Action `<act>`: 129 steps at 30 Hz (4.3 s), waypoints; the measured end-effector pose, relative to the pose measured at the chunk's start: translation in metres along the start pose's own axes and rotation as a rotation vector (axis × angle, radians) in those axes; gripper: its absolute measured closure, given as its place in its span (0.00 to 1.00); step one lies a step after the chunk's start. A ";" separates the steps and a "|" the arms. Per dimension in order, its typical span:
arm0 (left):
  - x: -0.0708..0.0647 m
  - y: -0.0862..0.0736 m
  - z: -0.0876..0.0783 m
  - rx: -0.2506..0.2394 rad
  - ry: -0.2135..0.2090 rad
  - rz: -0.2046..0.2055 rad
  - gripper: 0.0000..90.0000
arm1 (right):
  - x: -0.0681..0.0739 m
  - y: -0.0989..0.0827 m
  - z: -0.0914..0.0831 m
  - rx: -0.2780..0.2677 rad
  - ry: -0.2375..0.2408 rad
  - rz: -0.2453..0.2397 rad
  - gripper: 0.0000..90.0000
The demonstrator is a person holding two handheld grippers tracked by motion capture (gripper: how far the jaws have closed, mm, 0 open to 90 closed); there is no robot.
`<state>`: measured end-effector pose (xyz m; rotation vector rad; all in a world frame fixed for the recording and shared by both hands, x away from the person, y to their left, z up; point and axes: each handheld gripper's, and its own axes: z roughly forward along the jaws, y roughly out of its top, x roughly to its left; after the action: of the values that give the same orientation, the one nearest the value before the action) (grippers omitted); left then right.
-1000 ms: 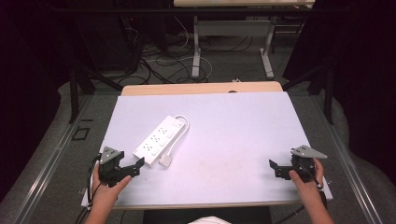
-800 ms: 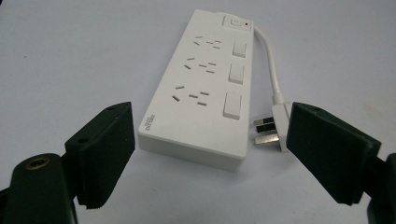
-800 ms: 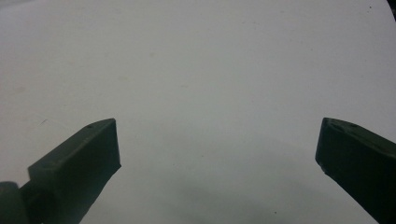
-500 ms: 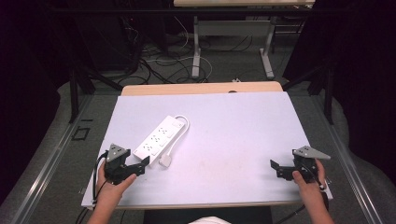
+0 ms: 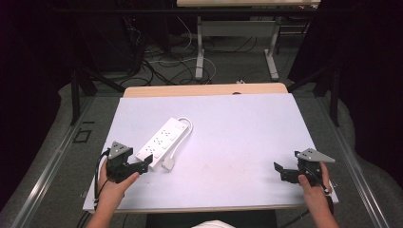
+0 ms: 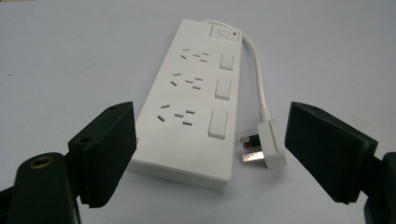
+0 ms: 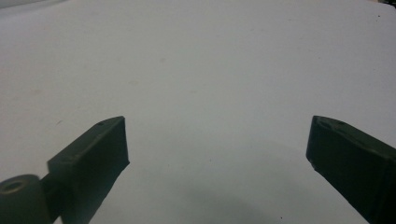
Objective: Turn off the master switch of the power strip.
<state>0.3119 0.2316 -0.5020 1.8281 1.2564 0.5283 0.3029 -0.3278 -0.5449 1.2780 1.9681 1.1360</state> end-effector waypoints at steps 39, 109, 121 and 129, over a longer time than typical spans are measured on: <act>-0.007 0.062 0.013 0.001 0.000 0.046 0.24 | -0.008 -0.001 -0.002 0.016 0.011 0.026 0.16; -0.033 0.113 0.083 0.084 -0.017 0.069 0.33 | -0.010 -0.003 -0.001 0.023 0.012 0.029 0.16; -0.038 0.118 0.098 0.091 -0.024 0.057 0.39 | -0.010 -0.003 -0.001 0.024 0.013 0.032 0.16; -0.039 0.123 0.106 0.083 -0.040 0.062 0.43 | -0.010 -0.004 -0.001 0.025 0.014 0.032 0.16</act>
<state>0.4409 0.1355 -0.4568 1.9427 1.2140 0.4779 0.3047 -0.3383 -0.5475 1.3224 1.9838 1.1422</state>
